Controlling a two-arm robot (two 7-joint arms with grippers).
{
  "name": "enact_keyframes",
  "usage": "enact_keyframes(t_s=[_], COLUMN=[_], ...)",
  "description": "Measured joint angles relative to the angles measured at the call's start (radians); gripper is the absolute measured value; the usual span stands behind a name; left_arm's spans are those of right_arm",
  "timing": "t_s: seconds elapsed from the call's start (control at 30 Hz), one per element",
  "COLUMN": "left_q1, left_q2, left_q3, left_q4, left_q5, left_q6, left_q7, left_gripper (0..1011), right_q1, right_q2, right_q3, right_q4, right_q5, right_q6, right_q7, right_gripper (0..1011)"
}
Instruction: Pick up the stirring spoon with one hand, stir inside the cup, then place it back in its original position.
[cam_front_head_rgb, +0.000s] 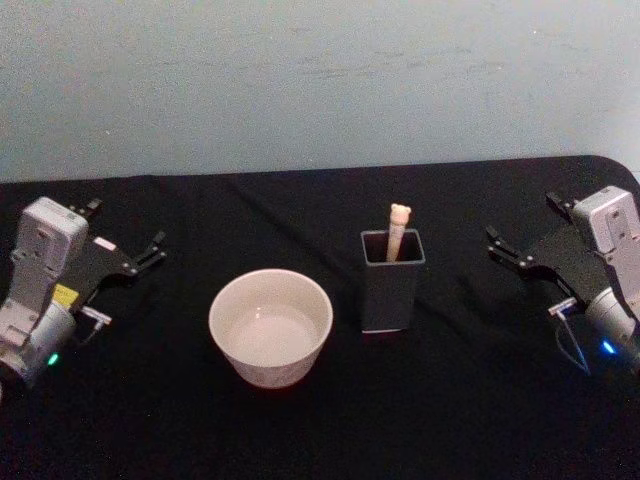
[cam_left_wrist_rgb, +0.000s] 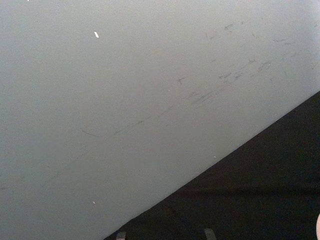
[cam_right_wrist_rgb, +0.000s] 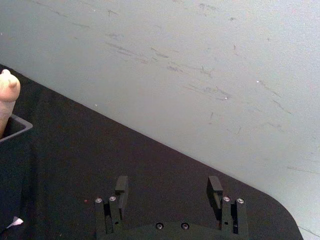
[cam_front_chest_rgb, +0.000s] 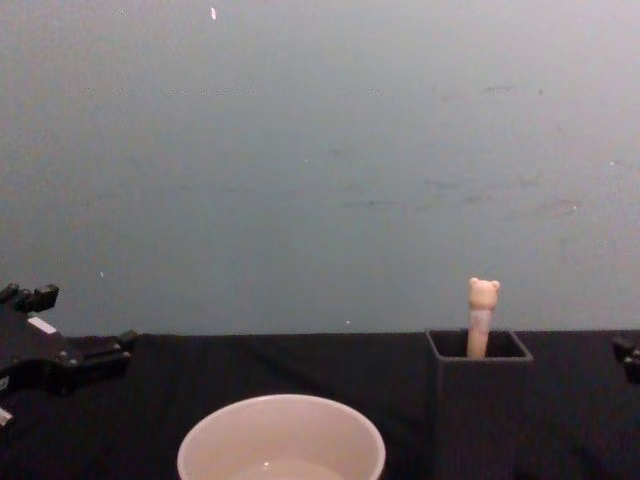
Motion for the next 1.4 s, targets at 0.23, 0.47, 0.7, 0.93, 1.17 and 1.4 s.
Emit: enact_keyframes(t_s=[0.23, 0.47, 0.7, 0.93, 1.17, 1.4], left_q1=[0.0, 0.0, 0.0, 0.0, 0.0, 0.0], left_q2=[0.0, 0.0, 0.0, 0.0, 0.0, 0.0], left_q3=[0.0, 0.0, 0.0, 0.0, 0.0, 0.0], left_q4=[0.0, 0.0, 0.0, 0.0, 0.0, 0.0], left_q5=[0.0, 0.0, 0.0, 0.0, 0.0, 0.0], left_q6=[0.0, 0.0, 0.0, 0.0, 0.0, 0.0], left_q7=[0.0, 0.0, 0.0, 0.0, 0.0, 0.0], left_gripper=[1001, 1001, 1001, 1001, 1001, 1001], right_q1=[0.0, 0.0, 0.0, 0.0, 0.0, 0.0], right_q2=[0.0, 0.0, 0.0, 0.0, 0.0, 0.0], right_q3=[0.0, 0.0, 0.0, 0.0, 0.0, 0.0], right_q4=[0.0, 0.0, 0.0, 0.0, 0.0, 0.0], right_q5=[0.0, 0.0, 0.0, 0.0, 0.0, 0.0], right_q6=[0.0, 0.0, 0.0, 0.0, 0.0, 0.0], right_q7=[0.0, 0.0, 0.0, 0.0, 0.0, 0.0], right_gripper=[1002, 1002, 1002, 1002, 1002, 1002])
